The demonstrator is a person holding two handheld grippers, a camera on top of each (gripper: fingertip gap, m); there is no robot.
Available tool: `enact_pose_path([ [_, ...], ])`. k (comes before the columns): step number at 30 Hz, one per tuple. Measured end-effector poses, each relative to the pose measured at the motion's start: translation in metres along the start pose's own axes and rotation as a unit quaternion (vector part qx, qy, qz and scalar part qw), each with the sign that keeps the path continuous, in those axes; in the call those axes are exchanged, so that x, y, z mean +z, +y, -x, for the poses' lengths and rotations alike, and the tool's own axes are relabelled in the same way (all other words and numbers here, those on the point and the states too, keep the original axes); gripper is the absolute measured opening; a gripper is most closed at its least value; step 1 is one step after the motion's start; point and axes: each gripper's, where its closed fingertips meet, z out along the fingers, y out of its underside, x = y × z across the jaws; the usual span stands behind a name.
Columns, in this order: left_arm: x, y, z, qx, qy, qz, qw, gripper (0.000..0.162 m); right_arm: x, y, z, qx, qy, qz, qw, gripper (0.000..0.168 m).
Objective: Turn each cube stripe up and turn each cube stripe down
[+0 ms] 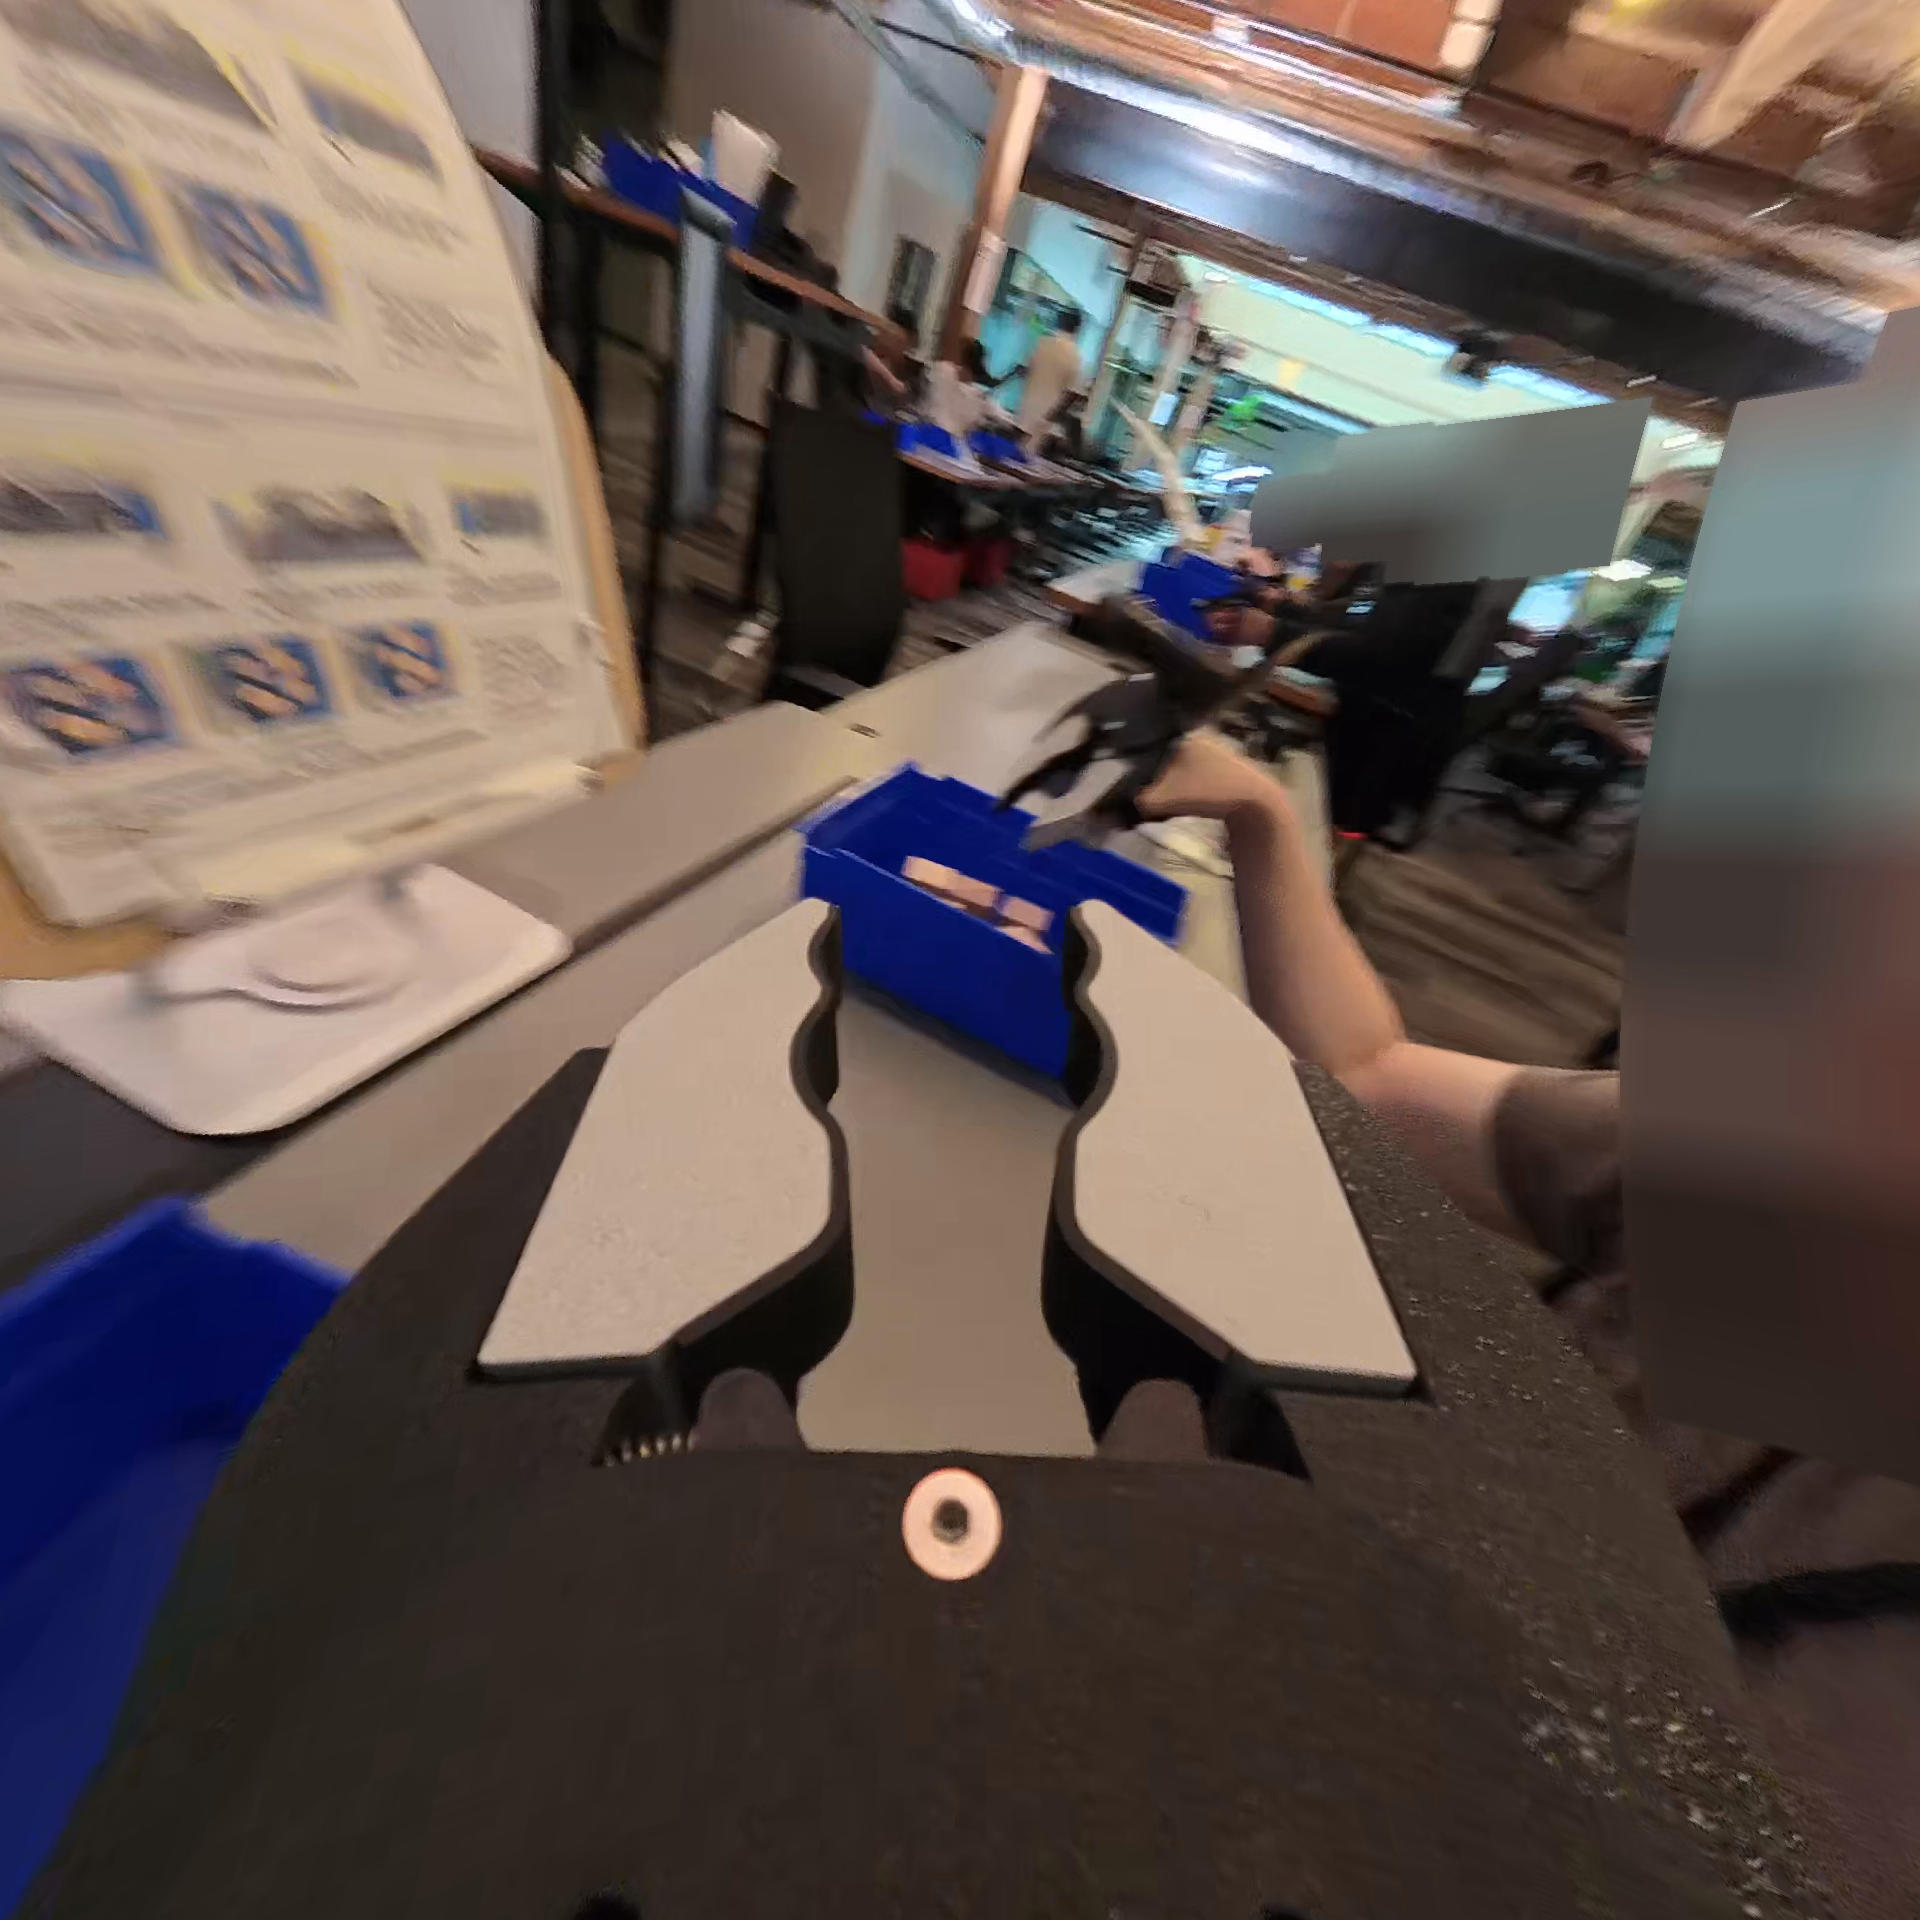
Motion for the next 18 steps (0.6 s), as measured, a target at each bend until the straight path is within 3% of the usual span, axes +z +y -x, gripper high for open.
enact_pose_path([
  [3, -0.034, -0.008, 0.025, 0.076, -0.109, -0.021, 0.991, 0.041, -0.034, -0.002, -0.047, 0.063, 0.091, -0.078, 0.991, 0.046],
  [5, -0.06, -0.008, 0.049, 0.119, -0.207, -0.025, 0.971, 0.042, -0.037, 0.02, -0.074, 0.133, 0.13, -0.064, 0.98, 0.047],
  [6, -0.074, -0.007, 0.064, 0.13, -0.264, -0.017, 0.955, 0.043, -0.034, 0.033, -0.086, 0.168, 0.147, -0.044, 0.974, 0.047],
  [10, -0.14, 0.017, 0.122, 0.096, -0.481, 0.062, 0.869, 0.075, -0.015, 0.073, -0.103, 0.242, 0.153, 0.02, 0.958, 0.05],
  [13, -0.174, 0.049, 0.149, 0.036, -0.544, 0.131, 0.828, 0.075, -0.006, 0.093, -0.099, 0.262, 0.139, 0.071, 0.952, 0.054],
  [15, -0.186, 0.071, 0.163, 0.003, -0.555, 0.167, 0.815, 0.061, -0.003, 0.1, -0.098, 0.274, 0.137, 0.089, 0.948, 0.055],
  [18, -0.206, 0.1, 0.184, -0.046, -0.593, 0.219, 0.773, 0.06, 0.004, 0.11, -0.09, 0.301, 0.112, 0.116, 0.94, 0.055],
])
